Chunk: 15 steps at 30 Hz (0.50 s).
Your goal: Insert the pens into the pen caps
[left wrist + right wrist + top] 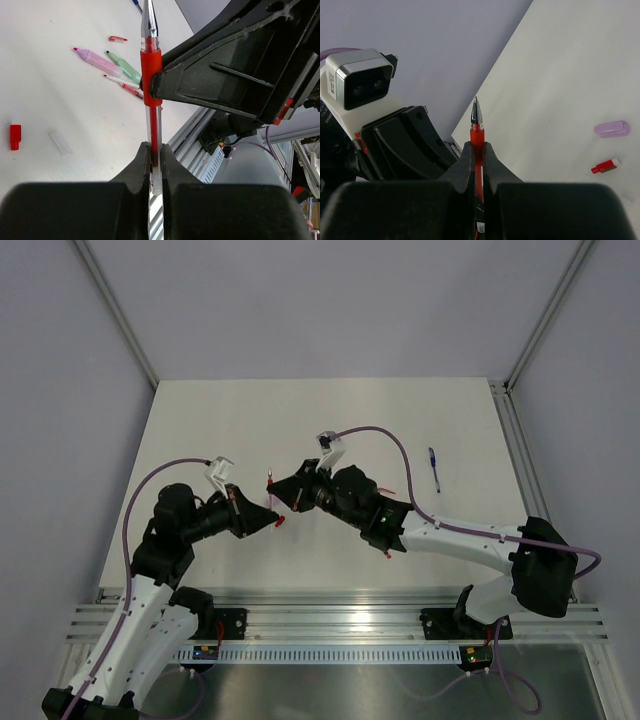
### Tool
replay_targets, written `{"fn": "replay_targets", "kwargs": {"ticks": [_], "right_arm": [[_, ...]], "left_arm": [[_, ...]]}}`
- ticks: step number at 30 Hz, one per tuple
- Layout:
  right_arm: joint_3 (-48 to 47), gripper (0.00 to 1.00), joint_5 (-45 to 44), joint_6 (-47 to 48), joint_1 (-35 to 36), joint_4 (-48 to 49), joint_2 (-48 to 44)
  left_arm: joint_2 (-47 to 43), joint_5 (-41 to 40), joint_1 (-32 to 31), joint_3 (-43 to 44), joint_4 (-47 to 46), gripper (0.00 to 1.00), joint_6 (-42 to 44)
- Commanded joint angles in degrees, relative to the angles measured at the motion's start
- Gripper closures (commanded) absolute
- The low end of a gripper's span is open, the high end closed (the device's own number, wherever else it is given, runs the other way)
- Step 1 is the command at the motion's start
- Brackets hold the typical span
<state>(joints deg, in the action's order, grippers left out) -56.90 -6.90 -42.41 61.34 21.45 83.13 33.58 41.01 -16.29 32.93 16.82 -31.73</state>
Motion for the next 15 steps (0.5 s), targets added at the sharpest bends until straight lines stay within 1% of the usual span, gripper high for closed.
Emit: {"fn": "replay_targets", "kwargs": {"ticks": [1,2,3,4,5,6,7,9,10,12,13,14,15], "right_arm": [[0.8,0.95,-1.5,-0.2,0.7,1.2,-1.9],[1.0,0.90,-1.6,0.0,0.6,0.8,-2.3],[1.1,0.76,-1.6,1.1,0.6,0.3,-3.1],[0.8,0.68,-1.4,1.9,0.6,-2.1,-3.6],[0.4,0.63,-1.4,2.9,0.5,-4.2,-4.2],[-0.7,0.59,-1.8,5.3,0.5,-6.5,-5.7],[-0.8,0.55,-2.2,6.5,0.4,-10.9,-6.6],[-0.1,0.55,-2.6,10.0,-0.8,-14.8,-10.1],[0.4,0.57,-1.2,10.9,-1.8,-18.0,-11.2],[2.3,0.61,0.7,11.8,-5.1,-21.5,-13.9],[2.8,0.66,4.5,12.3,-10.1,-26.2,-14.5],[2.9,0.68,6.2,12.7,-12.8,-28.7,-14.7],[2.5,0.70,6.5,14.8,-15.2,-34.2,-14.2]], "left_arm": [[-1.6,0.7,-0.4,1.5,-2.5,1.00,1.8],[-1.8,0.3,-0.4,1.8,-2.3,1.00,2.2],[-1.9,-0.1,-0.4,2.1,-1.6,1.00,2.9],[-1.9,-0.5,-0.3,2.3,-1.0,1.00,3.2],[-2.0,-0.8,-0.3,2.4,-0.7,1.00,3.4],[-2.4,-1.2,-0.3,2.4,0.2,1.00,3.8],[-3.3,-2.2,-0.3,2.4,0.8,1.00,4.0],[-4.0,-3.3,-0.3,2.8,2.5,1.00,5.3],[-4.5,-4.4,-0.3,3.2,3.3,1.00,5.7],[-5.1,-5.2,-0.3,3.6,4.6,1.00,6.6],[-5.5,-5.7,-0.3,3.6,5.0,1.00,6.8],[-6.2,-5.9,-0.3,3.6,5.2,1.00,6.9],[-6.6,-6.1,-0.4,3.8,5.9,1.00,7.4]]}}
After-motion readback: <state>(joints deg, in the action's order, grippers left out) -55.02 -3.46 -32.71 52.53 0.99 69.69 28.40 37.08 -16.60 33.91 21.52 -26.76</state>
